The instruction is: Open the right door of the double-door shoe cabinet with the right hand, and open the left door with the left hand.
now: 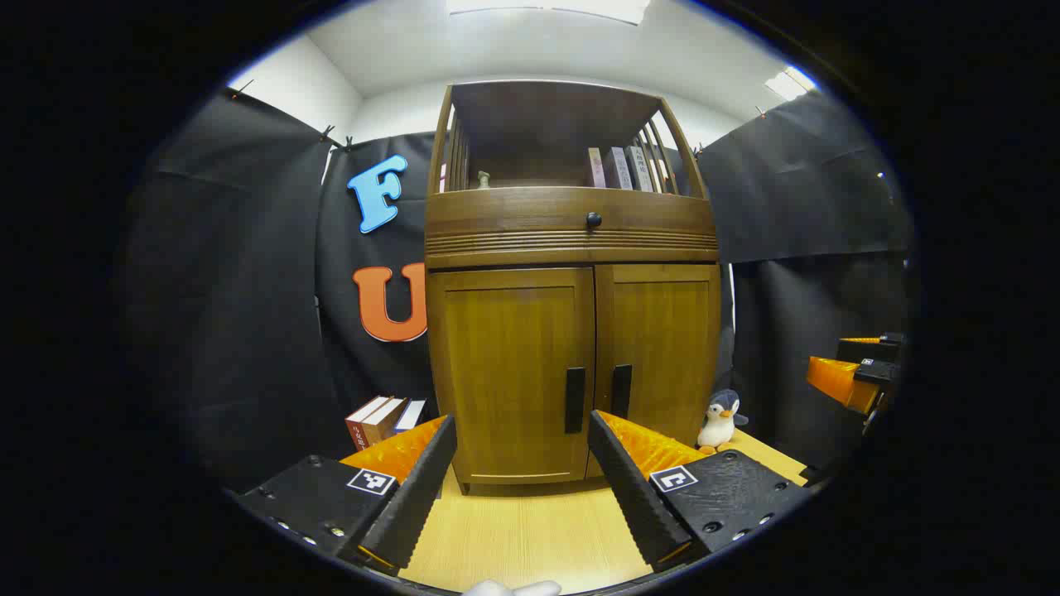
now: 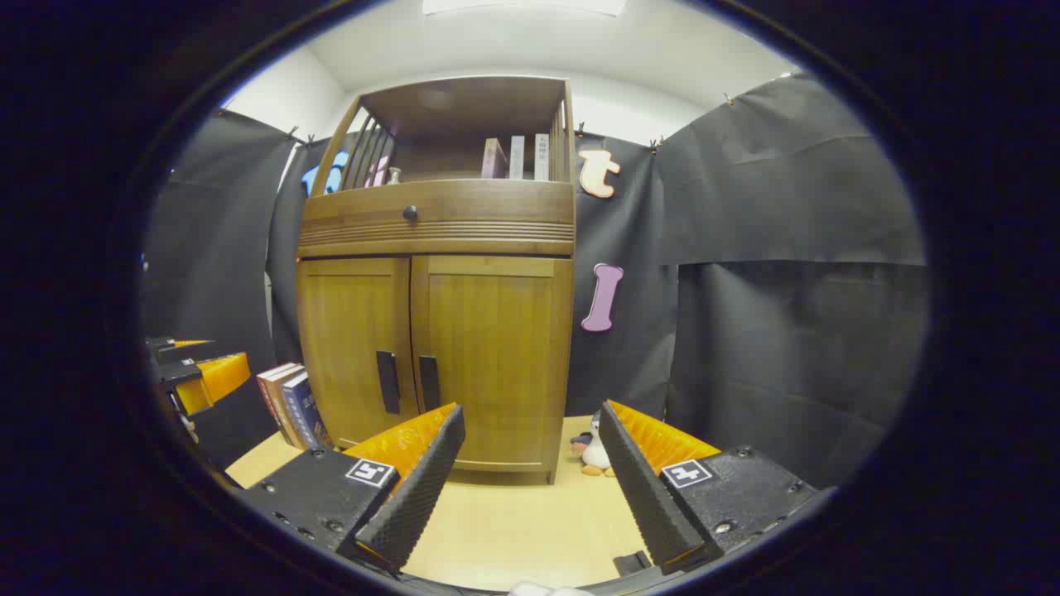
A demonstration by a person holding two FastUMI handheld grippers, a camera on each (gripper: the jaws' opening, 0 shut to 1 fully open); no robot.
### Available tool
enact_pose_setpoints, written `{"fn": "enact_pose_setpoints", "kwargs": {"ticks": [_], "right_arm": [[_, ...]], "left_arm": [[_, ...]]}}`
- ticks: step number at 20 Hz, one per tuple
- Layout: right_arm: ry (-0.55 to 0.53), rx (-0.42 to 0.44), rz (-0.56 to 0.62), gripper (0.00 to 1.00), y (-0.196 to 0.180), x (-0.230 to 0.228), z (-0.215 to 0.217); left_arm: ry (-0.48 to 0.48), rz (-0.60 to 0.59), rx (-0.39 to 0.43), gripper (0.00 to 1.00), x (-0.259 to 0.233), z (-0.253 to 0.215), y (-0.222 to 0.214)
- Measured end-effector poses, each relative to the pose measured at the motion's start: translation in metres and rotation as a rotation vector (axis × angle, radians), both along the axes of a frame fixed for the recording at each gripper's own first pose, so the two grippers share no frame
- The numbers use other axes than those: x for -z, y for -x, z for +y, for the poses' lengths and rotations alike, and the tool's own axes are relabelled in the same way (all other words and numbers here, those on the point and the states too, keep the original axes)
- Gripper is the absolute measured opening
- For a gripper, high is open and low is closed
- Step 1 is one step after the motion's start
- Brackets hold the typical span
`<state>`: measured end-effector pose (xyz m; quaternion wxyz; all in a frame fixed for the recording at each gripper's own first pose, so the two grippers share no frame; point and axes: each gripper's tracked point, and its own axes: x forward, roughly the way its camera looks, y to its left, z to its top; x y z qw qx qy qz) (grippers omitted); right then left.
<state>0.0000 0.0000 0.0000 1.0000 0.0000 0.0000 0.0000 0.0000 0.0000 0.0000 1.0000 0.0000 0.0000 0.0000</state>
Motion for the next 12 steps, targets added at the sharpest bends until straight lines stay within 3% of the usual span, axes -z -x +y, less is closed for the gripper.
{"fn": "enact_pose_setpoints", "kwargs": {"ticks": [1, 12], "right_arm": [[-0.002, 0.001, 0.002, 1.0, -0.003, 0.0, 0.002], [-0.001, -0.002, 0.011, 1.0, -0.013, -0.001, 0.005]], "left_arm": [[0.0, -0.001, 0.001, 0.96, -0.001, 0.0, -0.002], [-0.012, 0.0, 0.005, 0.96, 0.002, 0.001, -0.014]]}}
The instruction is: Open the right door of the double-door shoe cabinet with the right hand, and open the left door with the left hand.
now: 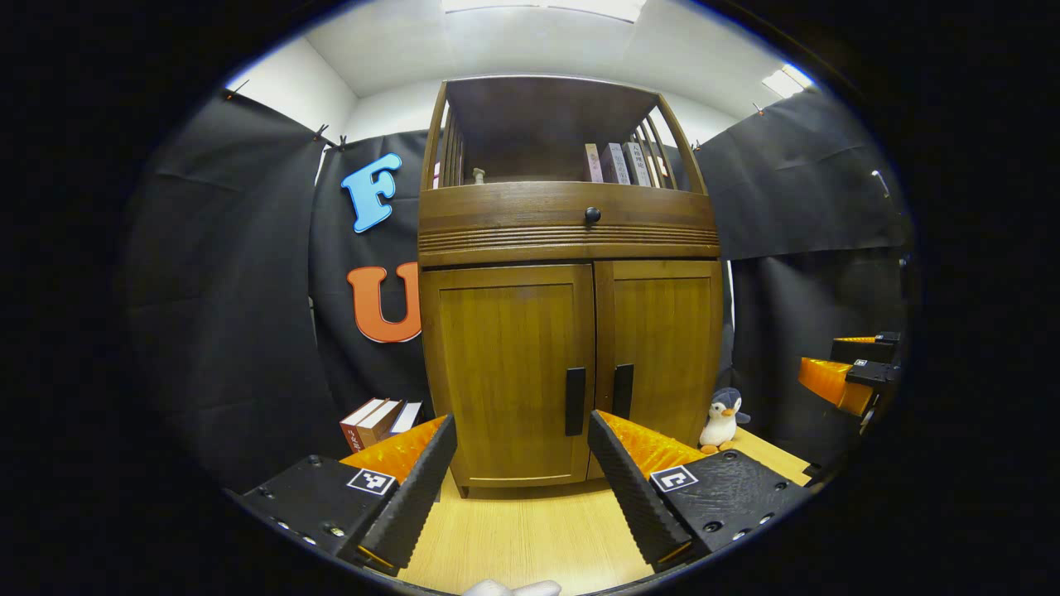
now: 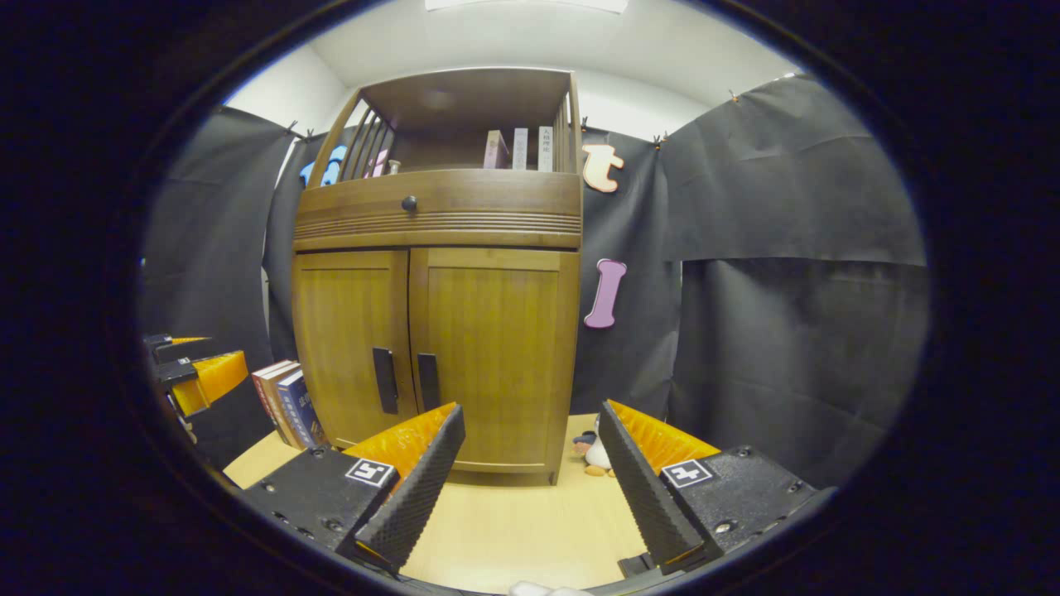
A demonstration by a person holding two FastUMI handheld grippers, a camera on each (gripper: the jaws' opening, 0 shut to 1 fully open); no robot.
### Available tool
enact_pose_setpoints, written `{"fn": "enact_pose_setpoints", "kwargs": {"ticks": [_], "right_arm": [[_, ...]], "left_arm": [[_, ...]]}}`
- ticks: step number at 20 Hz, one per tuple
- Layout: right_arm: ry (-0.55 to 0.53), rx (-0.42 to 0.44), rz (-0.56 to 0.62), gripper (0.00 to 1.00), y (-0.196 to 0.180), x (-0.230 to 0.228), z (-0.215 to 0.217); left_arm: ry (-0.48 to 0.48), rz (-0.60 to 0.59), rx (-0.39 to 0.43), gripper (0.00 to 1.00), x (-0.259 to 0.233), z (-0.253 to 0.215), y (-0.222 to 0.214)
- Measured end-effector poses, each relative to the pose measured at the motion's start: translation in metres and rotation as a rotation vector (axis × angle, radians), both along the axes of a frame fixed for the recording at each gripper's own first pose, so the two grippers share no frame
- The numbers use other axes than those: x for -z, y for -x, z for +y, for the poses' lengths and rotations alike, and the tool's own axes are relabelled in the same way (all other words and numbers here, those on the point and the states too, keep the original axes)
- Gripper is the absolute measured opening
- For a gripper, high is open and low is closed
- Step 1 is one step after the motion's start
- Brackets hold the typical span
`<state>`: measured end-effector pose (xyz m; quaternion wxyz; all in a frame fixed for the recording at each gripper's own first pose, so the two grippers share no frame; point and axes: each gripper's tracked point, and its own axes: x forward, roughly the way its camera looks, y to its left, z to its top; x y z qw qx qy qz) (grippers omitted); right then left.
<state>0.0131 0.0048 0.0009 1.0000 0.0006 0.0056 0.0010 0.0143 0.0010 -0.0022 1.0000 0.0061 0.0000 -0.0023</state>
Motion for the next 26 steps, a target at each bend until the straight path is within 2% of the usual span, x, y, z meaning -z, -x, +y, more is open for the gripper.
{"fn": "enact_pose_setpoints", "kwargs": {"ticks": [7, 13, 19, 20, 21, 25, 26], "right_arm": [[0.009, -0.012, 0.024, 1.0, -0.028, 0.014, 0.009], [0.014, -0.075, 0.057, 1.0, -0.067, 0.039, 0.034], [0.031, -0.145, 0.092, 1.0, -0.127, 0.055, 0.077], [0.038, -0.154, 0.102, 1.0, -0.138, 0.06, 0.084], [0.042, -0.16, 0.11, 1.0, -0.15, 0.062, 0.091], [0.057, -0.18, 0.127, 1.0, -0.192, 0.067, 0.116], [0.06, -0.187, 0.132, 1.0, -0.202, 0.068, 0.123]], "left_arm": [[0.02, 0.014, -0.019, 0.96, 0.001, 0.009, 0.013], [-0.012, 0.035, -0.068, 0.96, 0.0, 0.022, 0.034], [-0.015, 0.04, -0.133, 0.96, 0.0, 0.043, 0.061], [-0.015, 0.04, -0.148, 1.0, 0.0, 0.048, 0.065], [-0.015, 0.044, -0.161, 0.96, 0.001, 0.051, 0.068], [-0.009, 0.048, -0.209, 0.96, 0.0, 0.065, 0.079], [-0.009, 0.052, -0.221, 1.0, 0.0, 0.069, 0.08]]}}
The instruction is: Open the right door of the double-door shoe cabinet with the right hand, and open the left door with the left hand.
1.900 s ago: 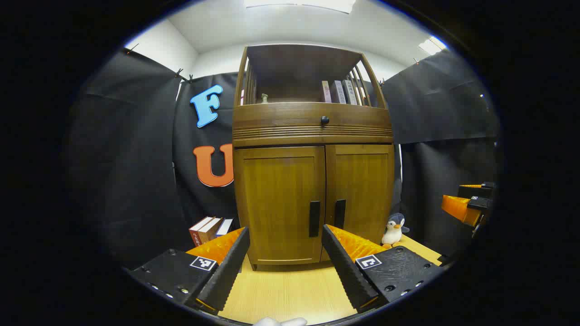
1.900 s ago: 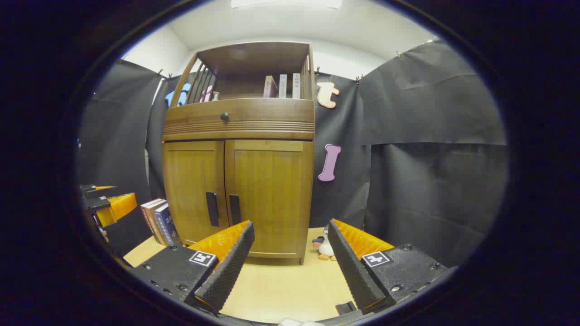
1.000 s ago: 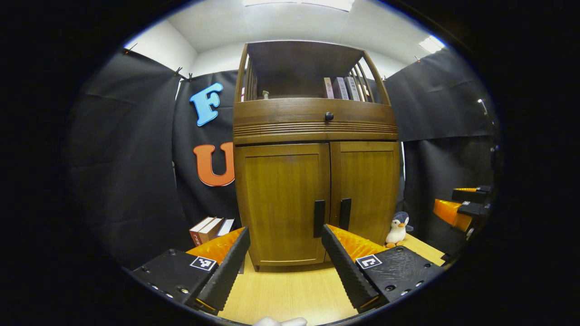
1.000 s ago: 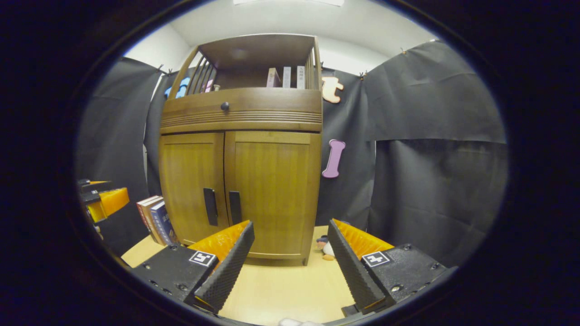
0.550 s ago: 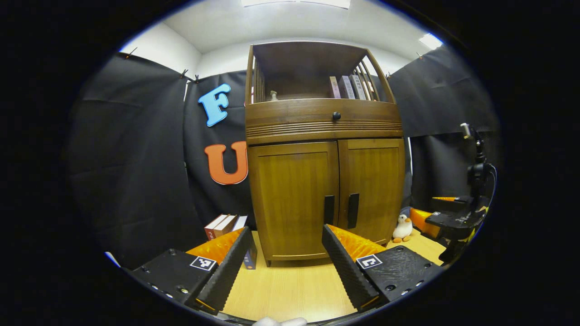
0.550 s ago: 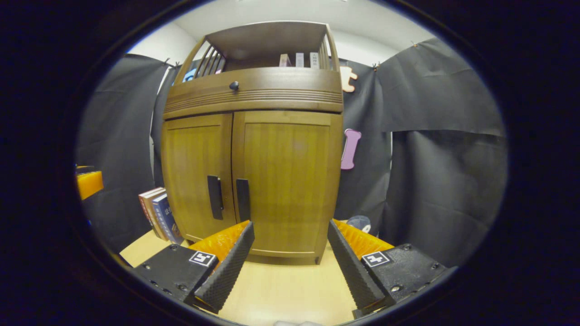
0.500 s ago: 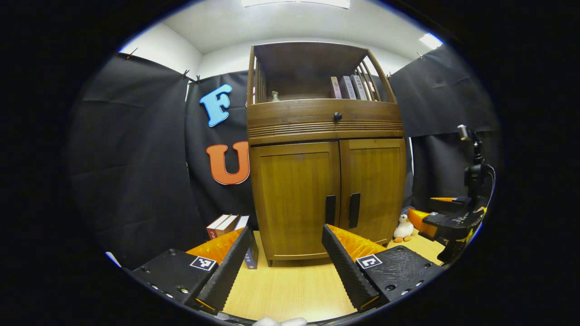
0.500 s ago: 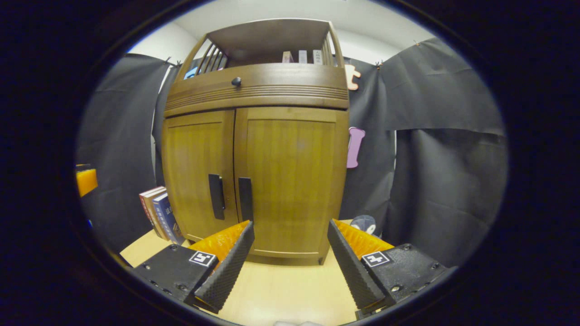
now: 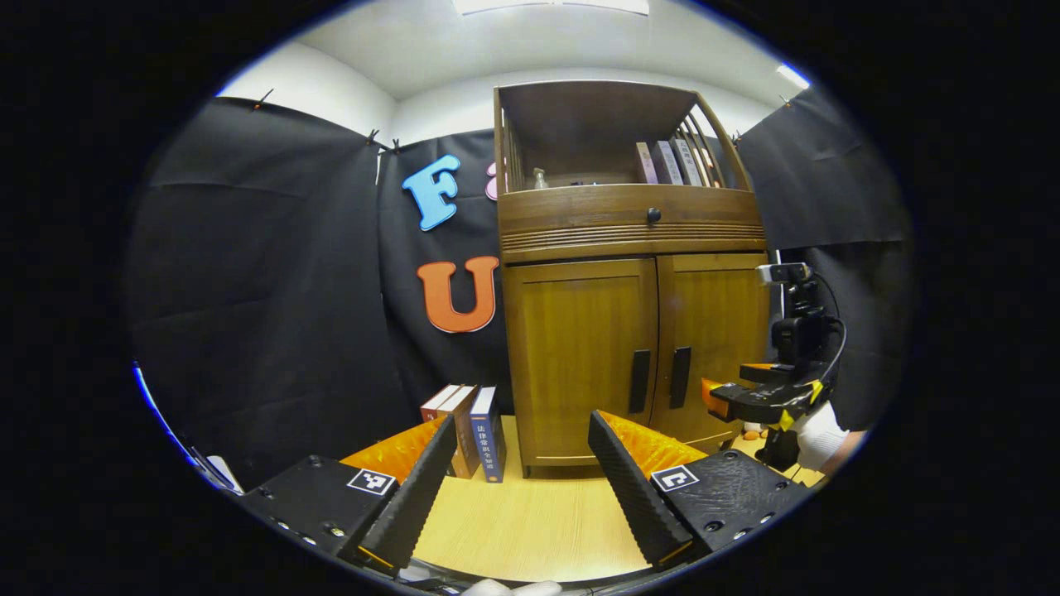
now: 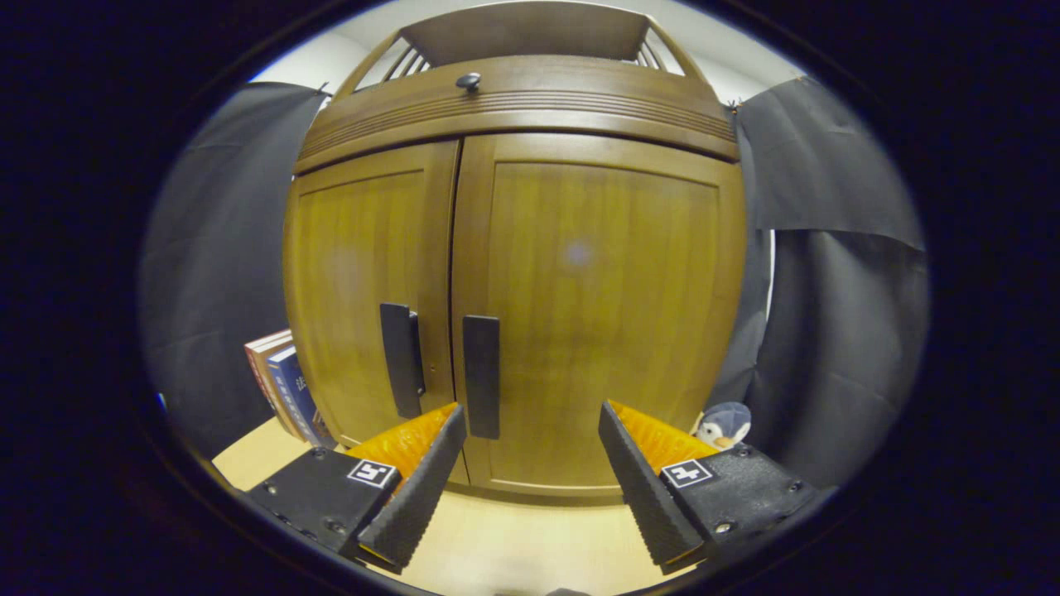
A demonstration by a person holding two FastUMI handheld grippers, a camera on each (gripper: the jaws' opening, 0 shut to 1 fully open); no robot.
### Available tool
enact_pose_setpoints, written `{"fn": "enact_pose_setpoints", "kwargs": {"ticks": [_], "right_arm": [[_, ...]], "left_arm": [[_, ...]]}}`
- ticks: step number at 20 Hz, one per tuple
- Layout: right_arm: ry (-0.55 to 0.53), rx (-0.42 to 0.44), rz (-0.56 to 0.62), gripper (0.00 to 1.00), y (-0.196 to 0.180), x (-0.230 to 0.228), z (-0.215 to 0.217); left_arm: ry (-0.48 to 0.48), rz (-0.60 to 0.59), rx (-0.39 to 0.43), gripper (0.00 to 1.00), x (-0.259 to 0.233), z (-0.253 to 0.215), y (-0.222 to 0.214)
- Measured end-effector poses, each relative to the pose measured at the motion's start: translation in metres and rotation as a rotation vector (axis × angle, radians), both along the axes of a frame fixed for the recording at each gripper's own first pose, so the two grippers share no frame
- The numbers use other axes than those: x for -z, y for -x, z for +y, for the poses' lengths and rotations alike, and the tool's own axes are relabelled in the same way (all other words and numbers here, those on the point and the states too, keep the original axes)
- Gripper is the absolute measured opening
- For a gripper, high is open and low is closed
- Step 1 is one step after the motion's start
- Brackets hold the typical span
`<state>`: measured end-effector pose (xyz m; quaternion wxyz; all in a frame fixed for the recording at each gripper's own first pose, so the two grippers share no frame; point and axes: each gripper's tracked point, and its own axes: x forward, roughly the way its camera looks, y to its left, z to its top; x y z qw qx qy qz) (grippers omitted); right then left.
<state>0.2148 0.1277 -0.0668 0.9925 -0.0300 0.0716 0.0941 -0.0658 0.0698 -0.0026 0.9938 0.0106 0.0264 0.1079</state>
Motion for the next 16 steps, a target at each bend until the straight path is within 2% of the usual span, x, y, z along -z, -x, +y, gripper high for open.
{"fn": "enact_pose_setpoints", "kwargs": {"ticks": [1, 3, 5, 9, 11, 12, 13, 15, 16], "right_arm": [[0.001, -0.006, 0.007, 1.0, -0.009, 0.002, 0.007], [-0.003, -0.024, 0.023, 0.99, -0.025, 0.005, 0.021], [-0.009, -0.036, 0.035, 0.94, -0.039, 0.008, 0.033], [-0.009, -0.047, 0.065, 0.85, -0.062, 0.01, 0.049], [-0.021, -0.044, 0.074, 0.77, -0.071, 0.01, 0.054], [-0.018, -0.043, 0.081, 0.7, -0.074, 0.012, 0.054], [-0.019, -0.054, 0.09, 0.66, -0.076, 0.014, 0.057], [-0.028, -0.029, 0.092, 0.57, -0.077, 0.013, 0.054], [-0.032, -0.018, 0.09, 0.48, -0.081, 0.013, 0.053]], "left_arm": [[0.0, 0.005, -0.015, 0.96, 0.001, 0.005, 0.002], [0.004, 0.015, -0.04, 1.0, 0.003, 0.011, 0.006], [0.004, 0.022, -0.064, 0.96, 0.004, 0.018, 0.01], [0.003, 0.024, -0.096, 0.96, 0.003, 0.024, 0.018], [-0.002, 0.021, -0.107, 0.96, 0.001, 0.026, 0.021], [-0.004, 0.02, -0.111, 1.0, 0.001, 0.027, 0.021], [-0.004, 0.02, -0.115, 0.96, 0.002, 0.027, 0.022], [0.002, 0.022, -0.128, 1.0, 0.002, 0.029, 0.023], [0.009, 0.021, -0.131, 0.96, 0.002, 0.028, 0.024]]}}
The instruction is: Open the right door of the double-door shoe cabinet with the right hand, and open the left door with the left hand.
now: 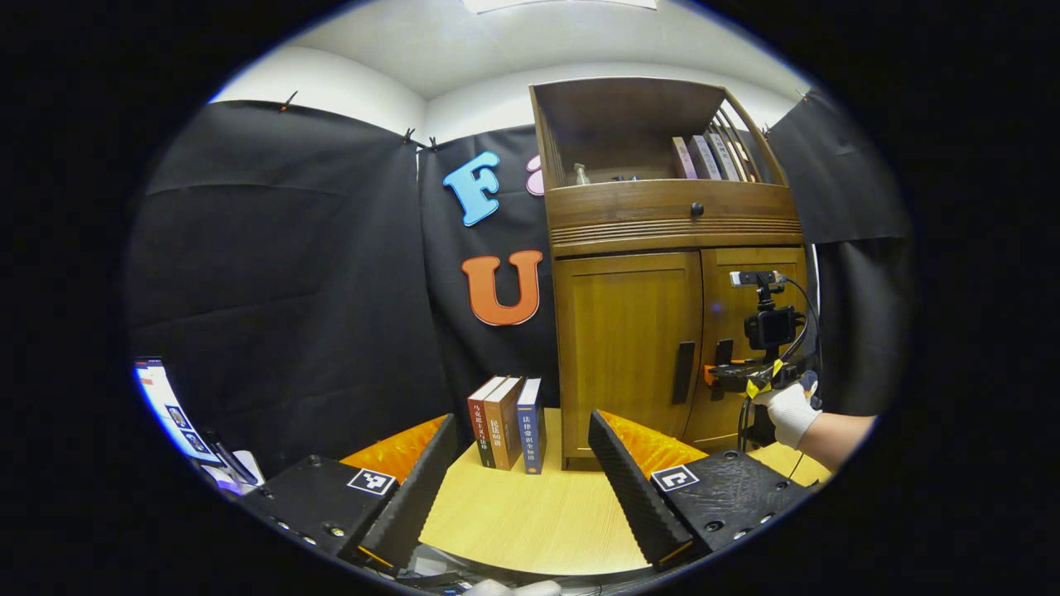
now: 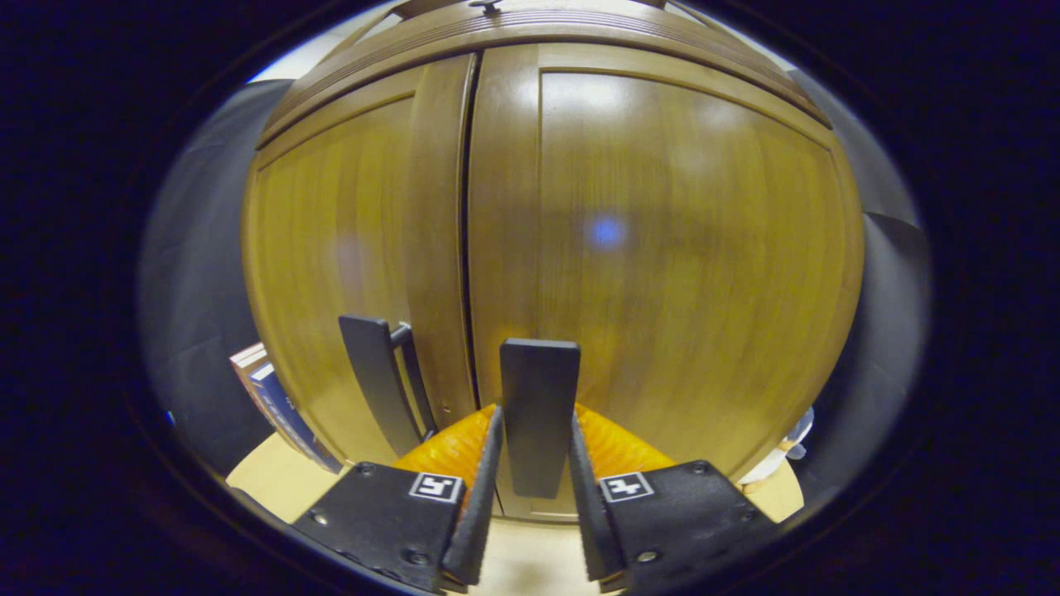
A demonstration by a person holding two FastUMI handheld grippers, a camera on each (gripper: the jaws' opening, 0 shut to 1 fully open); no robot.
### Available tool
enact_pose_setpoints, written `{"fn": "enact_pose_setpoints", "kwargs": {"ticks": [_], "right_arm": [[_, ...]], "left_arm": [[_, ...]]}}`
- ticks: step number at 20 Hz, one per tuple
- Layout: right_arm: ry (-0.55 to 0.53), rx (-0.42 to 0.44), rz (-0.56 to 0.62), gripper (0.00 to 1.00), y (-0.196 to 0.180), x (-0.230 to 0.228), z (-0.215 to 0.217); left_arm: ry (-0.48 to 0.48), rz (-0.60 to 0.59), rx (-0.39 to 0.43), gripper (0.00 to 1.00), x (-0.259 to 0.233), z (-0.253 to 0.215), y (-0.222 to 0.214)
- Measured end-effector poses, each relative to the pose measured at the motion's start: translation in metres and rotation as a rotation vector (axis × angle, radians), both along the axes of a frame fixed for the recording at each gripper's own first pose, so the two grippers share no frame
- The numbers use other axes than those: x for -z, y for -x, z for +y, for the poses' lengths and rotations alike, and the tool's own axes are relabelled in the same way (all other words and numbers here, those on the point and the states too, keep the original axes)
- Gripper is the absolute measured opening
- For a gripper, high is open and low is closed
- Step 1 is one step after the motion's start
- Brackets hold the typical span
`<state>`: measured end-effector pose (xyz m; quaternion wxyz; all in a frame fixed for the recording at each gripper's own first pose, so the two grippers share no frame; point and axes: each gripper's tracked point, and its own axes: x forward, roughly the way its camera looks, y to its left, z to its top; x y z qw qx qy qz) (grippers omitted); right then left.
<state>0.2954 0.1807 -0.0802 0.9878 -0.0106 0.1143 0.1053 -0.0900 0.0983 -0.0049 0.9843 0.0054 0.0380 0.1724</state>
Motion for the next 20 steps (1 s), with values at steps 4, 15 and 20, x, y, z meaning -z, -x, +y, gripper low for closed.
{"fn": "enact_pose_setpoints", "kwargs": {"ticks": [4, 15, 20], "right_arm": [[-0.019, -0.018, 0.017, 0.34, 0.001, 0.004, -0.001], [0.01, -0.146, 0.02, 0.31, 0.061, 0.014, -0.024], [-0.03, -0.184, 0.038, 0.31, 0.099, 0.016, -0.046]], "left_arm": [[0.018, 0.002, -0.004, 0.96, 0.003, -0.001, 0.0], [0.02, 0.0, 0.036, 1.0, 0.008, -0.013, 0.004], [0.017, -0.016, 0.081, 0.96, 0.002, -0.02, -0.001]]}}
